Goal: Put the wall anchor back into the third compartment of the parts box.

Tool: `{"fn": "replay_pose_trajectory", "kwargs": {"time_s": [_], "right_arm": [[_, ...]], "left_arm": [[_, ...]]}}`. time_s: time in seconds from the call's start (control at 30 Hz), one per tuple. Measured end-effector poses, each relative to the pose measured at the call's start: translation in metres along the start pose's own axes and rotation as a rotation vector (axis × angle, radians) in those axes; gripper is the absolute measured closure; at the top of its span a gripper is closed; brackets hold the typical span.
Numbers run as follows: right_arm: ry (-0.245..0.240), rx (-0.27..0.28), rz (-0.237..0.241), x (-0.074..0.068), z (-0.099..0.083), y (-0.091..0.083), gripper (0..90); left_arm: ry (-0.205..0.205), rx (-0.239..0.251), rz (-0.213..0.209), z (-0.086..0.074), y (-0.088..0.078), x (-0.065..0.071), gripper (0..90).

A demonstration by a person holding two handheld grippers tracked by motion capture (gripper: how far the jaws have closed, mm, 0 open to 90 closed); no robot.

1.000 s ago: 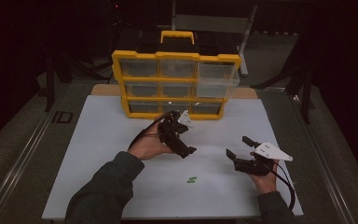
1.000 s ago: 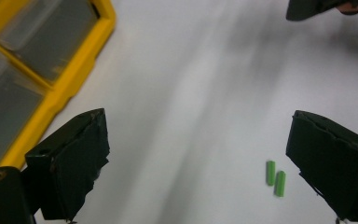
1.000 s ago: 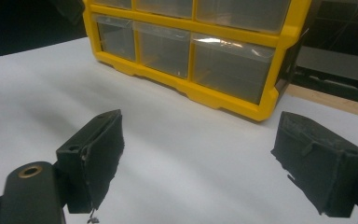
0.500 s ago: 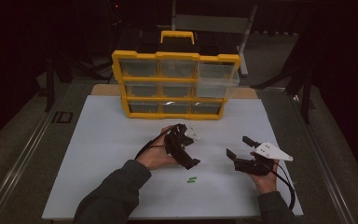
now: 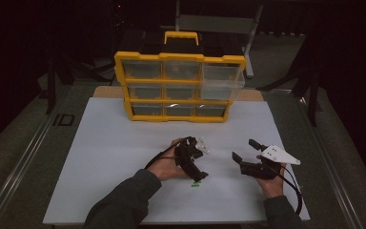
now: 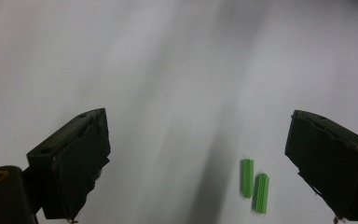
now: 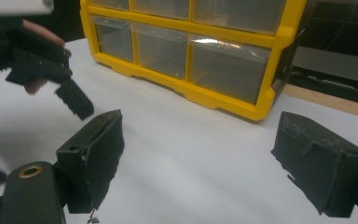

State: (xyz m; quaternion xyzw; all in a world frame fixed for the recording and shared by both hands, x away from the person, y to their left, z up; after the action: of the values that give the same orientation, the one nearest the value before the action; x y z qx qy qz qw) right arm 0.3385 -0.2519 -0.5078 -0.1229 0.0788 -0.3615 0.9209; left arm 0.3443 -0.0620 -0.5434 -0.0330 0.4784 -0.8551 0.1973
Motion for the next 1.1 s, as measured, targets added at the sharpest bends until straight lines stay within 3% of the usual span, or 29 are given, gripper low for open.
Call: {"fn": "replay_pose_trajectory", "kwargs": {"time_s": [0.2, 0.53, 0.83, 1.1], "right_arm": [[0.004, 0.000, -0.001, 0.000, 0.000, -0.001, 15.9], [0.000, 0.000, -0.003, 0.001, 0.000, 0.000, 15.8], [0.001, -0.002, -0.005, 0.001, -0.001, 0.000, 15.9], [0.000, -0.007, -0.002, 0.000, -0.001, 0.000, 15.9]], "left_arm": [[0.001, -0.049, -0.015, -0.009, 0.015, 0.009, 9.5], [-0.007, -0.100, -0.026, -0.022, 0.025, 0.006, 17.1], [-0.020, -0.099, -0.016, -0.028, 0.018, -0.001, 30.3], [-0.001, -0.120, -0.012, -0.036, 0.011, -0.007, 48.2]]}}
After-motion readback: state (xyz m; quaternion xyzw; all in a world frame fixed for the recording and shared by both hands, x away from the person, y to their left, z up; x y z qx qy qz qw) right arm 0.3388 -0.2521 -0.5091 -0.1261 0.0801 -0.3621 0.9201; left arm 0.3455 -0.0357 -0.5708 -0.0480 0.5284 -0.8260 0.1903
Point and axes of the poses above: each handheld gripper's, and its own axes: y roughly forward along the jaws, z roughly out of its top, x roughly to its right, the point moved 7 cm from there along y, roughly forward along the jaws, and after that the axes turned 11 degrees about z, right-handed, at the moved point
